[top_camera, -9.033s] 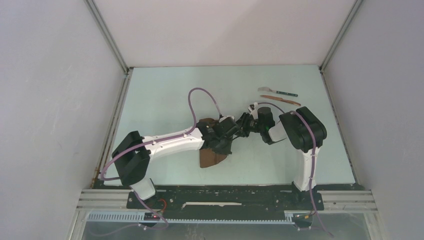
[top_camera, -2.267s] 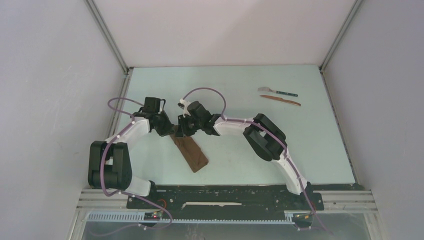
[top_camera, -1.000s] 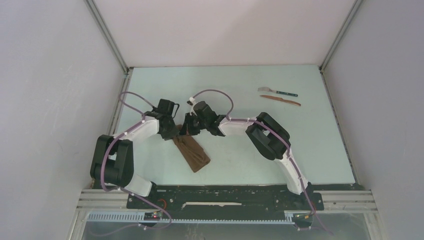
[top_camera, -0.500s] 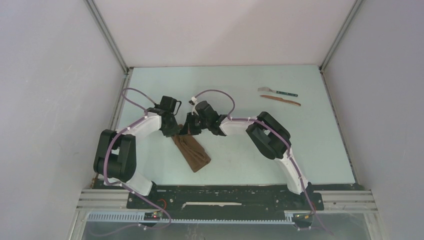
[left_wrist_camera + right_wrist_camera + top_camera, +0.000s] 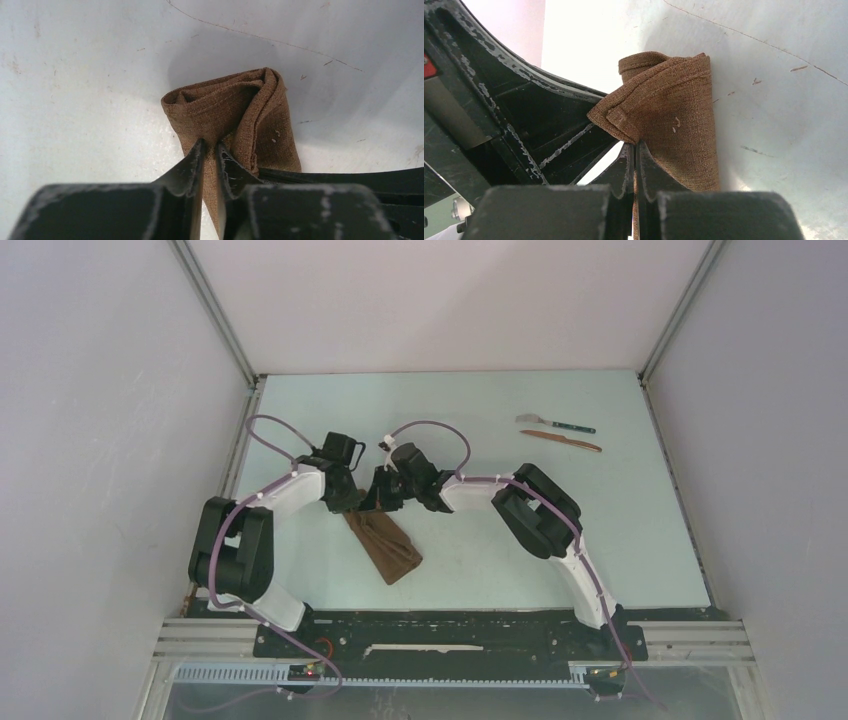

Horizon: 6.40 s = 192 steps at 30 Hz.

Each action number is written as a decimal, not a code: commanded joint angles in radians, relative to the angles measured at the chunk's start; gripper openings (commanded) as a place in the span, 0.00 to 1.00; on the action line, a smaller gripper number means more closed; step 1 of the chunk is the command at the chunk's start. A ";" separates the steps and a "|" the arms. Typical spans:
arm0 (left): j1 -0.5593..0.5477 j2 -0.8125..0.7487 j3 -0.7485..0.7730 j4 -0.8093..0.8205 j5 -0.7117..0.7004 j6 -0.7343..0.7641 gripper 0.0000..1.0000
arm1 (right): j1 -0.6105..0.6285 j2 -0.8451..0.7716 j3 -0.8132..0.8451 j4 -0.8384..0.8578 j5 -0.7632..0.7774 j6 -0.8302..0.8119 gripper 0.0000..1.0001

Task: Fold the napkin into a case and place the utensils inside
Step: Smooth out the smaller rectangle-folded napkin at the center of the board.

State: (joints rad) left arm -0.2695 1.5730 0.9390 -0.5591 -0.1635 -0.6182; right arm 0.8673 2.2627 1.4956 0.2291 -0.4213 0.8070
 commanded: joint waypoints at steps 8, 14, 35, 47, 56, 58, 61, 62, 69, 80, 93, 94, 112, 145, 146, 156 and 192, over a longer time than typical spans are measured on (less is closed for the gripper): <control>-0.008 -0.067 0.021 0.012 0.003 0.025 0.00 | 0.016 -0.047 -0.033 0.094 -0.021 0.099 0.00; -0.005 -0.069 0.029 -0.014 0.012 0.060 0.00 | 0.034 0.020 -0.037 0.225 -0.056 0.212 0.00; 0.010 -0.208 -0.028 -0.003 0.008 0.040 0.00 | 0.121 0.045 0.026 -0.171 0.291 -0.072 0.00; 0.032 -0.180 -0.066 -0.020 0.009 0.030 0.00 | 0.090 0.035 0.014 -0.029 0.104 -0.156 0.23; 0.078 -0.182 -0.077 -0.021 0.003 0.032 0.00 | 0.034 0.069 -0.068 0.302 -0.166 -0.042 0.43; 0.082 -0.182 -0.078 -0.022 0.007 0.034 0.00 | 0.028 0.076 -0.079 0.369 -0.181 -0.001 0.44; 0.082 -0.179 -0.084 -0.015 0.019 0.032 0.00 | 0.014 0.097 -0.067 0.419 -0.199 0.058 0.44; 0.081 -0.179 -0.086 -0.014 0.022 0.032 0.00 | 0.010 0.105 -0.055 0.415 -0.202 0.068 0.44; 0.081 -0.186 -0.088 -0.006 0.047 0.035 0.00 | -0.007 0.152 0.023 0.358 -0.191 0.116 0.38; 0.081 -0.189 -0.083 -0.006 0.055 0.037 0.00 | -0.010 0.178 0.124 0.214 -0.145 0.137 0.38; 0.081 -0.195 -0.061 0.006 0.071 0.016 0.00 | 0.078 0.233 0.341 -0.192 0.002 -0.087 0.25; 0.083 -0.186 -0.063 -0.001 0.064 0.018 0.00 | 0.070 0.222 0.328 -0.154 -0.040 -0.082 0.28; 0.131 -0.236 -0.143 0.018 0.038 -0.006 0.00 | -0.024 0.148 0.136 0.260 -0.315 0.161 0.35; 0.163 -0.127 -0.100 0.020 0.022 -0.011 0.00 | 0.110 0.392 0.474 -0.084 -0.173 0.095 0.20; 0.172 -0.117 -0.099 0.018 0.032 -0.020 0.00 | 0.108 0.393 0.456 -0.047 -0.197 0.120 0.23; 0.238 -0.427 -0.157 -0.040 0.061 -0.026 0.43 | 0.076 0.308 0.322 0.113 -0.305 0.207 0.35; 0.264 -0.588 -0.342 -0.011 -0.006 -0.068 0.46 | -0.006 0.258 0.222 0.223 -0.295 0.277 0.21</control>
State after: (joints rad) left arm 0.1131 0.9676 0.5049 -0.4625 0.0277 -0.6983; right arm 0.8719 2.5473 1.7191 0.4477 -0.7345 1.0725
